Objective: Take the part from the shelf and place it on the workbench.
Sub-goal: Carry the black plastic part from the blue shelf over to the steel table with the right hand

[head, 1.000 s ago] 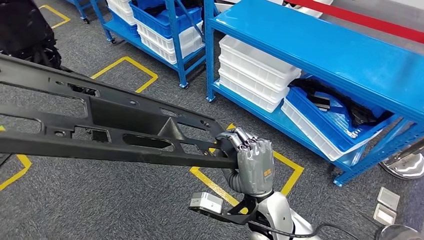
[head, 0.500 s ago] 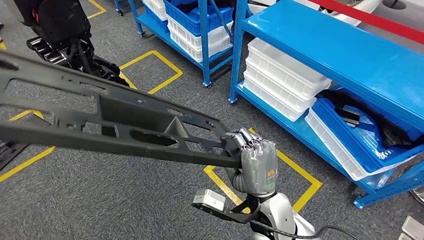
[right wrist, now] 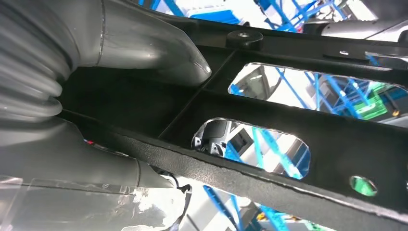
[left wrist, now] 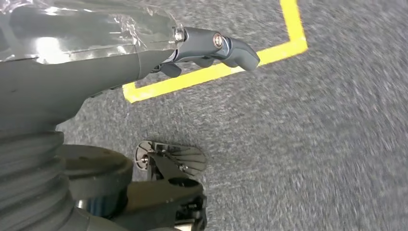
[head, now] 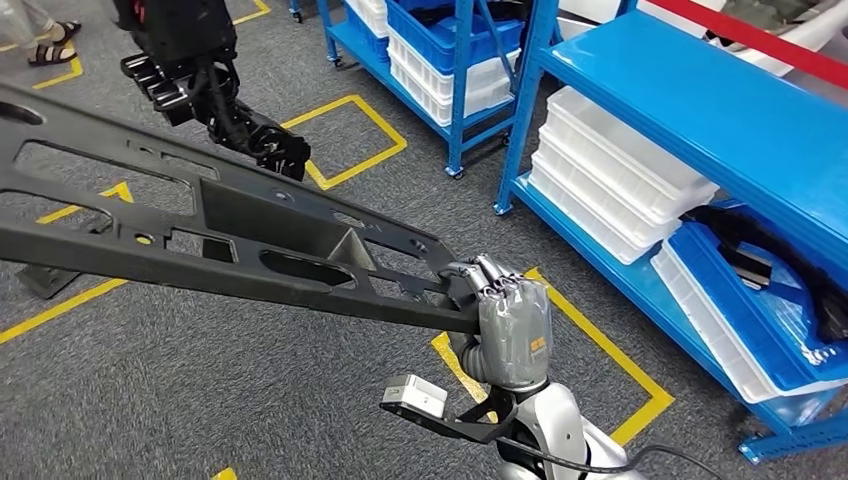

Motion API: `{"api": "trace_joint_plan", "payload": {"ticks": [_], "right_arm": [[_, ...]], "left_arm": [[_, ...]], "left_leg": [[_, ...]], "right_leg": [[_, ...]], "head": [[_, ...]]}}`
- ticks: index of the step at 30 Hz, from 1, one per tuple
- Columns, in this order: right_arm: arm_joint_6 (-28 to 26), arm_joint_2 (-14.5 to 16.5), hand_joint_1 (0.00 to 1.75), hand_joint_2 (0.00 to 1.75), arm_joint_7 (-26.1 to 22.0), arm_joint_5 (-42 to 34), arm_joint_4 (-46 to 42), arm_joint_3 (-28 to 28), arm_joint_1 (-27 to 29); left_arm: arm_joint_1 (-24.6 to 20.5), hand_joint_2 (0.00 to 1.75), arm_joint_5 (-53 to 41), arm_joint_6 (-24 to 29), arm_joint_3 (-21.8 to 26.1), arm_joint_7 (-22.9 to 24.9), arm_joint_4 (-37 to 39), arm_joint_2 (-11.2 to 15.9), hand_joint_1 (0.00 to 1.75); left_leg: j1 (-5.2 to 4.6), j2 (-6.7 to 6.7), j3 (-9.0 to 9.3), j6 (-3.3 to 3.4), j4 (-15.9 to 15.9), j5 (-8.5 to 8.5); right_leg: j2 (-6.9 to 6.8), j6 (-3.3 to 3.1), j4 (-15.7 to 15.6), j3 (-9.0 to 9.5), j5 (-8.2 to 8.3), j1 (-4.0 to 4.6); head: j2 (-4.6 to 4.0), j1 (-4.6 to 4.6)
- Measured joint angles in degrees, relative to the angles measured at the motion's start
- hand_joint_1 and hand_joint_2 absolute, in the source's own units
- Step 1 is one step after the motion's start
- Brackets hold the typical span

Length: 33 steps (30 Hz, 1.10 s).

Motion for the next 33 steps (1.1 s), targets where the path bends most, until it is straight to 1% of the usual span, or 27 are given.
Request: {"api": "trace_joint_plan", "payload": {"ticks": [1, 2, 3, 5, 6, 7, 8, 9, 10, 11, 12, 13, 15, 16, 17, 19, 21, 22, 23, 24, 25, 26, 27, 28, 30, 31, 33], "right_arm": [[0.00, -0.05, 1.75, 1.75, 0.07, -0.02, 0.00, 0.02, -0.16], [0.00, -0.13, 1.75, 1.75, 0.12, -0.05, 0.01, 0.03, -0.32], [0.00, -0.21, 1.75, 1.75, 0.19, -0.07, 0.01, 0.06, -0.44], [0.00, -0.35, 1.75, 1.75, 0.47, -0.13, 0.02, 0.13, -0.40], [0.00, -0.41, 1.75, 1.75, 0.63, -0.15, 0.02, 0.15, -0.32], [0.00, -0.50, 1.75, 1.75, 0.80, -0.16, 0.02, 0.16, -0.26], [0.00, -0.60, 1.75, 1.75, 0.90, -0.15, 0.02, 0.16, -0.25], [-0.01, -0.69, 1.75, 1.75, 0.97, -0.14, 0.02, 0.16, -0.27], [-0.01, -0.78, 1.75, 1.75, 1.01, -0.12, 0.03, 0.16, -0.31], [-0.01, -0.81, 1.75, 1.75, 1.02, -0.09, 0.04, 0.18, -0.36], [-0.02, -0.84, 1.75, 1.75, 1.03, -0.05, 0.04, 0.21, -0.38], [-0.02, -0.88, 1.75, 1.75, 1.10, 0.02, 0.05, 0.25, -0.38], [-0.02, -0.97, 1.75, 1.75, 1.36, 0.22, 0.04, 0.29, -0.34], [-0.02, -1.02, 1.75, 1.75, 1.55, 0.37, 0.04, 0.29, -0.31], [-0.02, -1.05, 1.75, 1.75, 1.67, 0.54, 0.02, 0.29, -0.27], [-0.02, -1.13, 1.75, 1.75, 1.82, 0.87, -0.01, 0.29, -0.10], [-0.02, -1.19, 1.75, 1.75, 1.87, 1.03, -0.02, 0.29, 0.08], [-0.02, -1.22, 1.75, 1.75, 1.90, 1.03, -0.02, 0.29, 0.13], [-0.02, -1.24, 1.75, 1.75, 1.91, 1.04, -0.02, 0.29, 0.15], [-0.02, -1.26, 1.75, 1.75, 1.91, 1.04, -0.02, 0.29, 0.14], [-0.02, -1.26, 1.75, 1.75, 1.91, 1.04, -0.02, 0.29, 0.10], [-0.02, -1.26, 1.75, 1.75, 1.91, 1.04, -0.02, 0.29, 0.05], [-0.02, -1.26, 1.75, 1.75, 1.90, 1.03, -0.02, 0.29, -0.03], [-0.02, -1.26, 1.75, 1.75, 1.90, 1.02, -0.02, 0.29, -0.12], [-0.02, -1.28, 1.75, 1.75, 1.87, 0.95, -0.02, 0.30, -0.33], [-0.02, -1.29, 1.75, 1.75, 1.85, 0.88, -0.02, 0.32, -0.44], [-0.02, -1.31, 1.75, 1.75, 1.79, 0.74, -0.01, 0.36, -0.67]], "left_arm": [[0.04, 1.75, 0.08, 0.00, 0.00, 0.00, -0.01, -0.02, 0.00], [0.03, 1.75, 0.15, 0.00, 0.00, 0.00, 0.00, -0.03, 0.00], [0.00, 1.75, 0.17, -0.01, 0.00, 0.00, 0.01, -0.05, 0.00], [-0.07, 1.75, 0.20, -0.05, 0.00, 0.00, 0.02, -0.08, 0.00], [-0.06, 1.75, 0.21, -0.08, 0.00, 0.00, 0.02, -0.08, 0.00], [-0.04, 1.75, 0.21, -0.10, 0.00, 0.00, 0.02, -0.08, 0.00], [-0.03, 1.75, 0.21, -0.11, 0.00, 0.00, 0.02, -0.08, 0.00], [-0.02, 1.75, 0.21, -0.12, 0.00, 0.00, 0.02, -0.08, 0.00], [-0.02, 1.75, 0.20, -0.13, 0.00, 0.00, 0.02, -0.08, 0.00], [-0.04, 1.75, 0.20, -0.13, 0.00, 0.00, 0.02, -0.08, 0.00], [-0.06, 1.75, 0.17, -0.13, 0.00, 0.00, 0.02, -0.08, 0.00], [-0.07, 1.75, 0.10, -0.13, 0.00, 0.00, 0.02, -0.08, 0.00], [-0.06, 1.75, -0.17, -0.14, 0.00, 0.01, 0.02, -0.06, 0.00], [-0.07, 1.75, -0.33, -0.14, 0.00, 0.01, 0.02, -0.04, 0.00], [-0.11, 1.75, -0.50, -0.15, 0.00, 0.02, 0.02, -0.03, 0.00], [-0.19, 1.75, -0.73, -0.15, 0.00, 0.04, 0.02, -0.02, 0.00], [-0.20, 1.75, -0.71, -0.15, 0.00, 0.07, 0.02, -0.02, 0.00], [-0.17, 1.75, -0.60, -0.15, 0.00, 0.08, 0.02, -0.02, 0.00], [-0.15, 1.75, -0.45, -0.15, 0.00, 0.07, 0.02, -0.02, 0.00], [-0.14, 1.75, -0.30, -0.15, 0.00, 0.06, 0.02, -0.01, 0.00], [-0.13, 1.75, -0.19, -0.15, 0.00, 0.04, 0.02, -0.01, 0.00], [-0.15, 1.75, -0.07, -0.15, 0.00, 0.01, 0.02, -0.01, 0.00], [-0.15, 1.75, 0.04, -0.15, 0.00, -0.03, 0.02, -0.01, 0.00], [-0.13, 1.75, 0.15, -0.15, 0.00, -0.07, 0.02, -0.02, 0.00], [-0.01, 1.75, 0.42, -0.14, 0.00, -0.11, 0.01, -0.01, 0.00], [0.05, 1.75, 0.59, -0.13, 0.00, -0.15, 0.01, -0.02, 0.00], [0.05, 1.75, 0.85, -0.12, 0.00, -0.23, 0.01, -0.04, 0.00]], "left_leg": [[0.15, -0.53, 0.34, 0.30, -0.52, 0.19], [0.35, -1.05, 0.72, 0.64, -1.06, 0.42], [0.52, -1.56, 1.04, 0.92, -1.44, 0.59], [0.59, -2.70, 1.25, 1.31, -1.60, 0.68], [0.57, -3.34, 1.25, 1.39, -1.50, 0.62], [0.56, -4.04, 1.27, 1.41, -1.37, 0.53], [0.58, -4.78, 1.29, 1.37, -1.18, 0.42], [0.62, -5.54, 1.30, 1.24, -0.90, 0.25], [0.68, -6.21, 1.19, 1.04, -0.58, 0.05], [0.65, -6.83, 0.93, 0.78, -0.09, -0.16], [0.65, -7.30, 0.59, 0.51, 0.30, -0.28], [0.64, -7.70, 0.25, 0.26, 0.53, -0.30], [0.67, -8.25, -0.06, -0.21, 0.74, -0.30], [0.58, -7.72, -0.16, -0.52, 1.19, -0.60], [0.54, -6.68, -0.62, -0.88, 2.43, -1.36], [0.64, -4.02, -3.31, -1.64, 8.26, -4.33], [1.06, -2.93, -7.01, -2.08, 15.27, -6.92], [1.20, -2.76, -7.86, -2.15, 16.67, -6.88], [1.28, -2.61, -7.61, -2.14, 15.93, -5.83], [1.31, -2.30, -6.14, -2.03, 12.87, -3.88], [1.24, -1.48, -4.13, -1.82, 8.62, -1.97], [1.01, -0.58, -2.33, -1.54, 4.89, -0.57], [0.79, 0.05, -1.12, -1.23, 2.20, 0.23], [0.56, 0.41, -0.69, -0.92, 1.02, 0.29], [0.39, -0.40, -0.65, -0.35, 0.71, 0.25], [0.50, -0.84, -0.39, -0.04, 0.32, 0.35], [0.81, -1.73, 0.26, 0.77, -0.53, 0.63]], "right_leg": [[0.12, 0.28, 0.20, 0.27, -0.44, -0.02], [0.81, 0.52, 1.34, 0.08, -1.38, -0.02], [2.05, 0.67, 3.83, -0.86, -2.87, -0.08], [4.75, 0.78, 11.33, -4.47, -6.20, -0.11], [5.51, 0.80, 14.20, -6.10, -6.89, -0.11], [5.85, 0.81, 15.02, -6.83, -6.36, -0.12], [6.04, 0.77, 13.48, -6.50, -4.70, -0.15], [6.50, 0.74, 10.05, -5.30, -2.28, -0.24], [7.56, 0.69, 6.49, -3.94, -0.43, -0.38], [8.51, 0.59, 3.40, -2.83, 0.84, -0.48], [9.27, 0.47, 1.65, -2.27, 1.35, -0.55], [9.59, 0.28, 1.25, -2.23, 1.13, -0.50], [8.65, -0.18, 1.04, -2.20, 1.24, -0.41], [8.13, -0.40, 0.91, -2.02, 1.28, -0.46], [7.53, -0.63, 0.75, -1.81, 1.30, -0.55], [6.21, -1.02, 0.60, -1.46, 1.15, -0.57], [4.77, -1.23, 0.62, -1.28, 0.90, -0.49], [4.10, -1.24, 0.62, -1.18, 0.76, -0.49], [3.47, -1.19, 0.63, -1.02, 0.61, -0.51], [2.88, -1.08, 0.62, -0.76, 0.42, -0.54], [2.32, -0.92, 0.60, -0.46, 0.20, -0.54], [1.82, -0.69, 0.59, -0.18, -0.03, -0.44], [1.42, -0.47, 0.53, 0.05, -0.23, -0.34], [1.05, -0.25, 0.42, 0.23, -0.37, -0.23], [0.36, 0.17, 0.03, 0.66, -0.52, -0.13], [0.67, 0.43, 0.21, 0.86, -0.82, -0.19], [2.93, 0.78, 3.11, -0.09, -2.78, -0.26]], "head": [[0.00, 0.02], [0.00, 0.04], [0.00, 0.14], [0.00, 0.37], [0.00, 0.48], [0.00, 0.52], [0.00, 0.55], [0.00, 0.63], [0.00, 0.72], [0.00, 0.81], [0.00, 0.84], [0.00, 0.82], [0.00, 0.72], [0.00, 0.59], [0.00, 0.37], [0.00, -0.10], [0.00, -0.23], [0.00, -0.24], [0.00, -0.25], [0.00, -0.25], [0.00, -0.25], [0.00, -0.25], [0.00, -0.23], [0.00, -0.23], [0.00, -0.21], [0.00, -0.16], [0.00, 0.06]]}}
